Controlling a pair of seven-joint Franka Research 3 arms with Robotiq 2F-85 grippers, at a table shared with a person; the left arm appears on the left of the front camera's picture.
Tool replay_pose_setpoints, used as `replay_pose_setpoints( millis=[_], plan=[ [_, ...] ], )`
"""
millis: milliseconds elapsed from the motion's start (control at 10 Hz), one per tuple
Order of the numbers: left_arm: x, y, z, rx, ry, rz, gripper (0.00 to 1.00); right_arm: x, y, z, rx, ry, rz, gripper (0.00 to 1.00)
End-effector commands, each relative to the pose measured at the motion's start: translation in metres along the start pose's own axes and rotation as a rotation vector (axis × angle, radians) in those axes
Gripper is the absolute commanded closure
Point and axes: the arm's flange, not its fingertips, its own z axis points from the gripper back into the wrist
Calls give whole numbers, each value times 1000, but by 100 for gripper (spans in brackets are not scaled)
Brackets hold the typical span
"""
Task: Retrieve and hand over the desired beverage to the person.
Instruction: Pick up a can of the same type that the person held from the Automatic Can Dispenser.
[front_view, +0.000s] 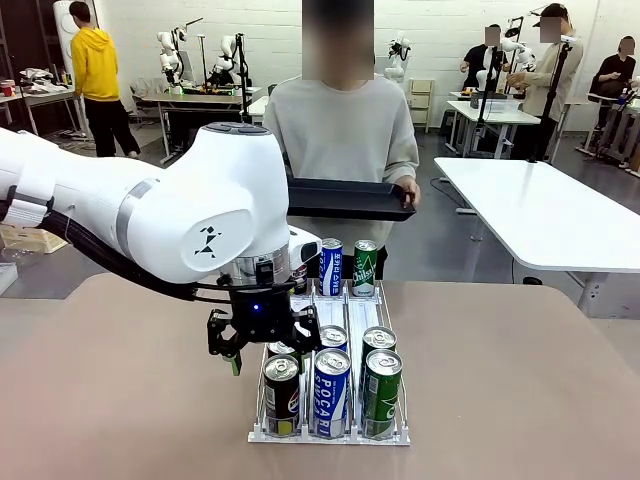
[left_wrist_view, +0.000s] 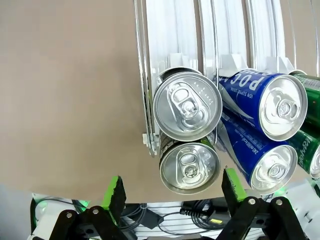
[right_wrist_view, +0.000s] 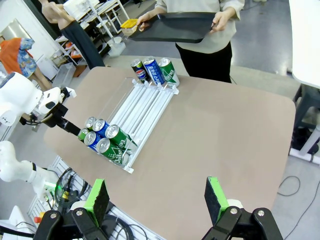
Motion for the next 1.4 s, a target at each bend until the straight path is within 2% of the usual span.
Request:
replay_pose_setpoints(
  millis=[0,1300],
  plan=[
    [1,2,-5,-32,9,2,0,2,-1,-2,18,-11,7,0],
    [14,-3,-19,-56,13,-39,0,2,-1,-2,18,-11,7,0]
  ],
)
